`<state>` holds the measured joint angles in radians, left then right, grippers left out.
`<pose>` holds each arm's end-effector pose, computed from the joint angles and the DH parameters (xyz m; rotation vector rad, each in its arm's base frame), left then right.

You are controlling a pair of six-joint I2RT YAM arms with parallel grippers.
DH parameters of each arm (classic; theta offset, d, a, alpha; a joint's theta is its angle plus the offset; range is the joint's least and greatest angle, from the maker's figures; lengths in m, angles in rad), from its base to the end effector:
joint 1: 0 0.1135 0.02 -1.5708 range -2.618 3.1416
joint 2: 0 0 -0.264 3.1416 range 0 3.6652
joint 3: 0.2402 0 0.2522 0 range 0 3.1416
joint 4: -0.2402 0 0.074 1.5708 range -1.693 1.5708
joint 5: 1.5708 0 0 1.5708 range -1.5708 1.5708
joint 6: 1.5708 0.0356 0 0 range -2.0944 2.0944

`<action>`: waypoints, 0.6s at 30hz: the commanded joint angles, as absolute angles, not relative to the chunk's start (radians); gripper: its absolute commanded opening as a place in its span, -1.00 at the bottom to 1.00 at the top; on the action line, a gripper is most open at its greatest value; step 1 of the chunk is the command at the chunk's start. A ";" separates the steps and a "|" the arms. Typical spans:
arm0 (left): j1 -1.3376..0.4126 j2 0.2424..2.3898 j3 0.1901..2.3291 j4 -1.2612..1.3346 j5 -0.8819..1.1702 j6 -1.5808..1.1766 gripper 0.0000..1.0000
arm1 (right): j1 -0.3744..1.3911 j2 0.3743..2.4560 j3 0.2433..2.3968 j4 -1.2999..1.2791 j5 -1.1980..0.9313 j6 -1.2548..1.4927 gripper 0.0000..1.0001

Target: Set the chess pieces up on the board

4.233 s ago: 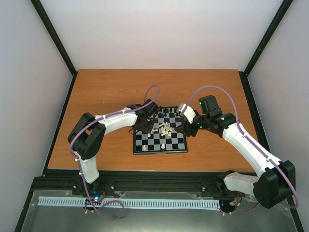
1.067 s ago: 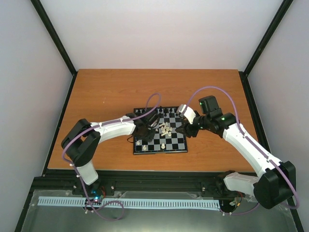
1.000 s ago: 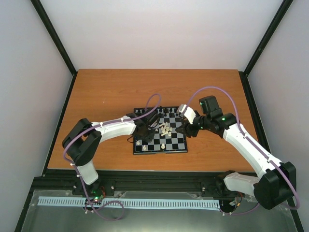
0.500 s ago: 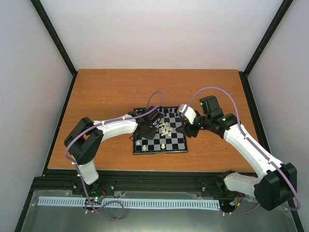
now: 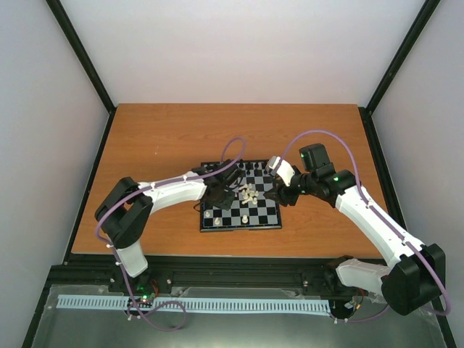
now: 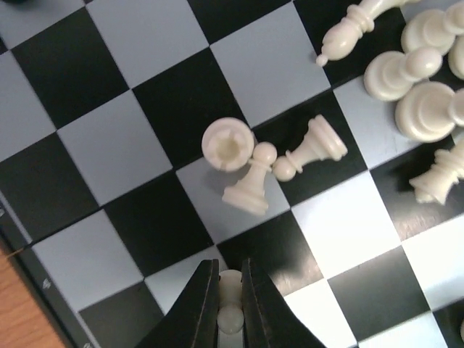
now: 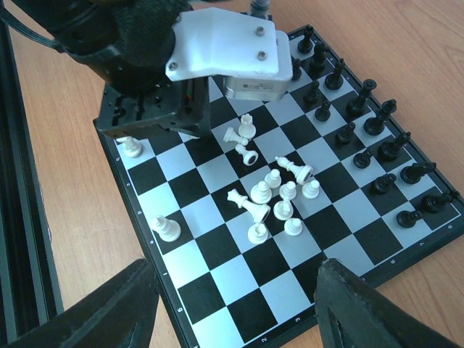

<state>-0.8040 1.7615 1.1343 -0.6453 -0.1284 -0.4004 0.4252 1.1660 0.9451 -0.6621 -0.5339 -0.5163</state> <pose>0.2362 -0.2386 0.1731 0.5390 2.7706 -0.0907 0.2063 0.1133 0.2802 -1.2807 2.0052 0.6083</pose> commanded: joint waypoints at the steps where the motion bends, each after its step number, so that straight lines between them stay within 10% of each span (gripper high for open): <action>1: -0.817 1.670 1.113 -0.721 -0.140 -0.408 -0.88 | 0.417 1.167 0.938 -0.664 -0.540 -0.532 0.22; 18: -0.819 1.650 1.047 -0.708 -0.030 -0.365 -0.86 | 0.417 1.164 0.941 -0.670 -0.550 -0.531 0.22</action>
<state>-0.8097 1.6131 1.0225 -0.7174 -0.0498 -0.3859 0.4252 1.1660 0.9451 -0.6624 -0.5377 -0.5198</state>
